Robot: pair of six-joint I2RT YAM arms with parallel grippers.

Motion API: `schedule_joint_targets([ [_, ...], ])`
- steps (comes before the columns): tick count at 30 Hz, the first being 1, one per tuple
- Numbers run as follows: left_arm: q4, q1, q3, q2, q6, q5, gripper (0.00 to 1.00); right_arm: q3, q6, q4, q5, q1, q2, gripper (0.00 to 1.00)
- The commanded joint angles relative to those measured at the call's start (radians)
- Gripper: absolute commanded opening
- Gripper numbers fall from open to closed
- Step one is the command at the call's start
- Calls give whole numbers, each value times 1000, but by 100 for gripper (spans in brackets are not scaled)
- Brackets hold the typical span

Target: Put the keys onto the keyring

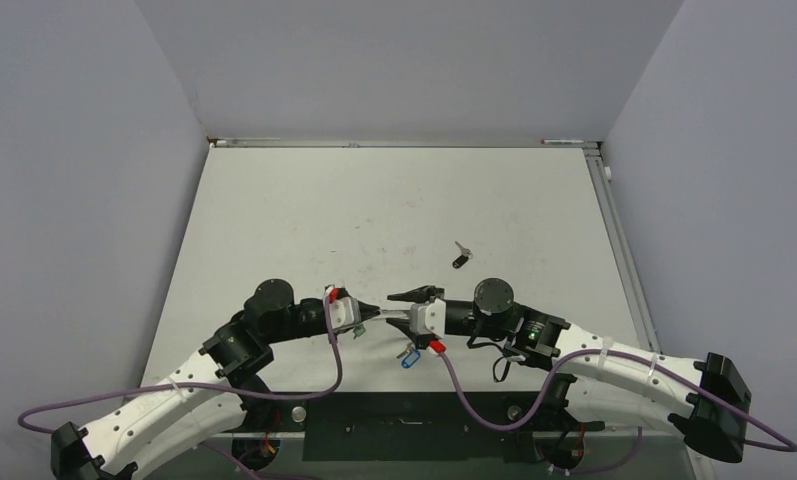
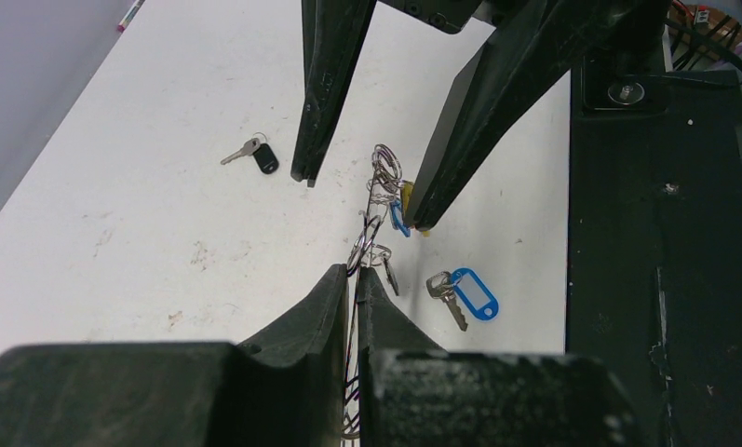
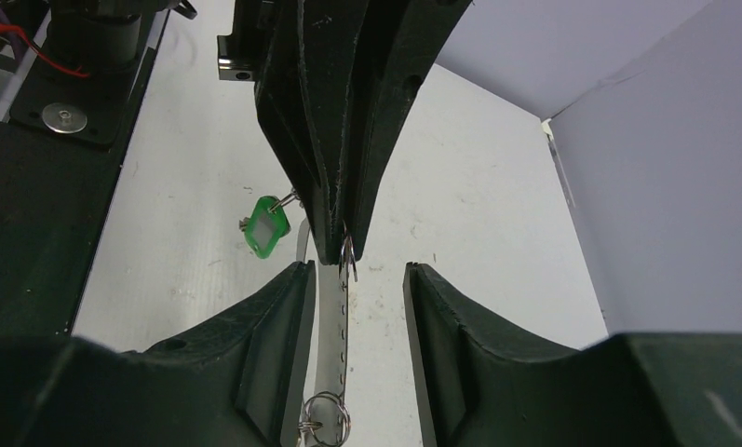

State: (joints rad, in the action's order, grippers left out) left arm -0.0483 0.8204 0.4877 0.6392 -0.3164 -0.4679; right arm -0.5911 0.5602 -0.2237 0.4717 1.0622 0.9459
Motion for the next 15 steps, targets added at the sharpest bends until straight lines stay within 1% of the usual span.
schedule_joint_targets([
  [1, 94, -6, 6, -24, 17, -6, 0, -4, -21, -67, 7, 4, 4, 39],
  [4, 91, -6, 5, -27, 17, -6, 0, -4, -27, -89, 1, 5, 19, 33],
  [7, 89, -6, 6, -27, 20, -1, 0, -12, -28, -95, 5, 5, 36, 30],
  [13, 82, -7, 8, -32, 22, 5, 0, -29, -34, -76, 20, 6, 60, 30],
  [15, 84, -6, 7, -32, 22, 6, 0, -28, -35, -81, 22, 5, 62, 28],
])
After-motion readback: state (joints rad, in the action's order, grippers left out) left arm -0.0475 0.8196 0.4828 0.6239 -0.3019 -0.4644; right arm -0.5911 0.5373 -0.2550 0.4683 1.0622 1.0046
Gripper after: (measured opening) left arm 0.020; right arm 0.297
